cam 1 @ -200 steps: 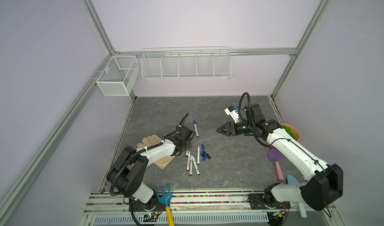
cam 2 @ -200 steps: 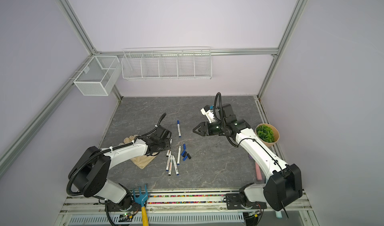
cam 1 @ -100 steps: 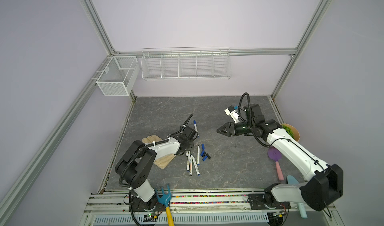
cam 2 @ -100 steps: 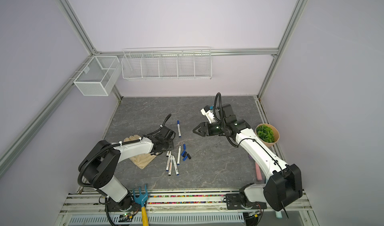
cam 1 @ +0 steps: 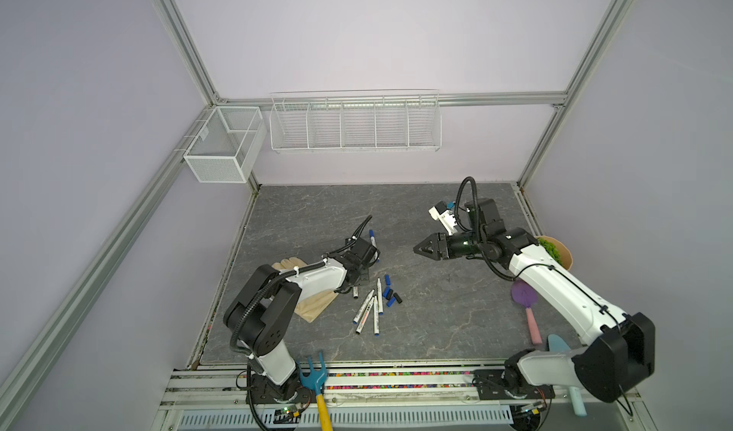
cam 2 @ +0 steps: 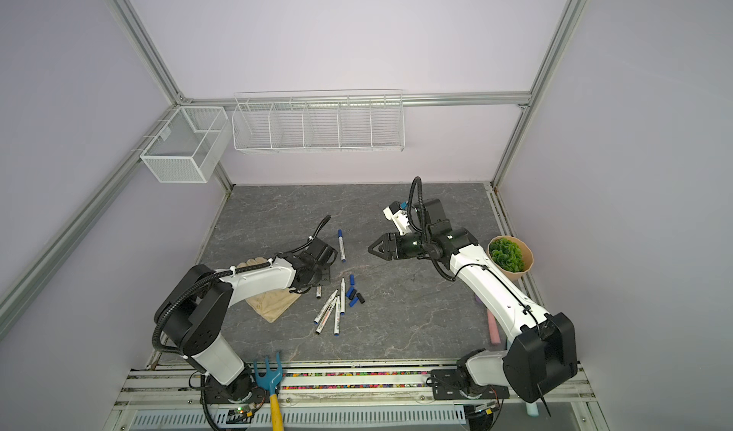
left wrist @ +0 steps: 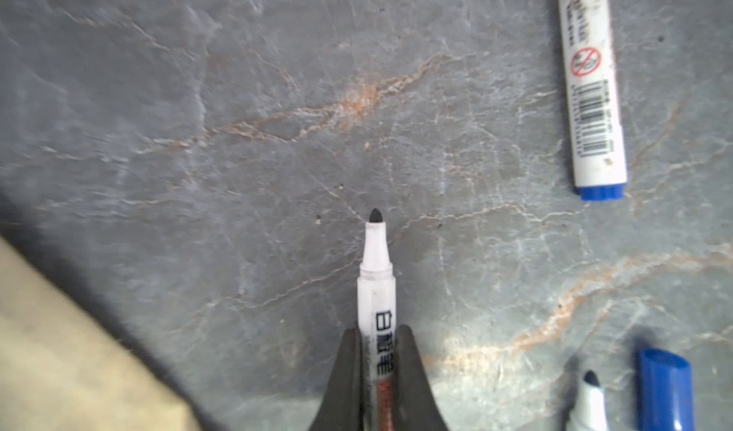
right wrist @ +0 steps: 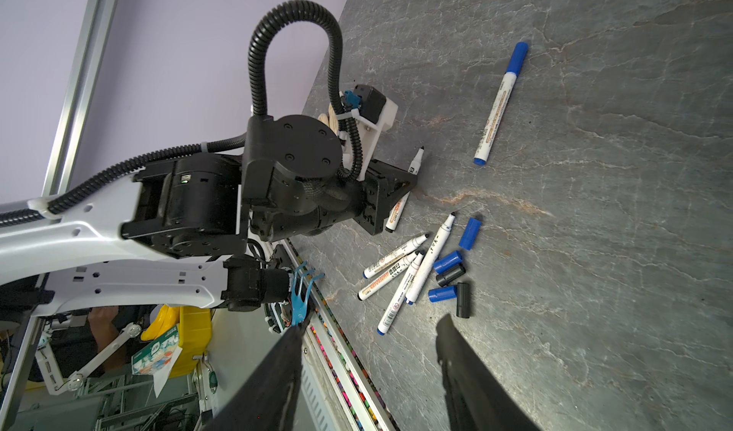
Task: Insert the pens into the pen caps
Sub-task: 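Grasp the black-tipped white marker with the left gripper and raise it upright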
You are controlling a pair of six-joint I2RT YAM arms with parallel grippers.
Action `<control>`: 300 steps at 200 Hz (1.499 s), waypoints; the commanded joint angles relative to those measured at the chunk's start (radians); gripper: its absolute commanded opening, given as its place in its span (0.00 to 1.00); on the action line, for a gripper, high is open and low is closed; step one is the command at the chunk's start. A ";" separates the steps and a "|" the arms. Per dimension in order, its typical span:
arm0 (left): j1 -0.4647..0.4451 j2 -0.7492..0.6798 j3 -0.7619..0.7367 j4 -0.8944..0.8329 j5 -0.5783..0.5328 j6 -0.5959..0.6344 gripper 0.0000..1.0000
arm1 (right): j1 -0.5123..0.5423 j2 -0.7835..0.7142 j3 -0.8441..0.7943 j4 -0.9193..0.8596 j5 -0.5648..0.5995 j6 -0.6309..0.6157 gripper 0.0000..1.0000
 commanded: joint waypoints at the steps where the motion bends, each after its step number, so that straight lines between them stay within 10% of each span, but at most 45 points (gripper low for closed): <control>1: -0.003 -0.113 0.014 0.037 -0.035 0.063 0.00 | 0.025 0.014 0.017 -0.002 0.008 0.006 0.57; 43: -0.034 -0.380 -0.186 0.362 0.208 0.059 0.00 | 0.093 0.059 0.045 0.036 0.010 0.021 0.58; 122: -0.186 -0.675 -0.327 0.469 0.174 0.023 0.00 | 0.166 0.203 0.128 0.139 -0.012 0.071 0.56; 300: -0.203 -0.670 -0.297 0.443 0.196 0.044 0.00 | 0.242 0.290 0.169 0.193 -0.032 0.097 0.45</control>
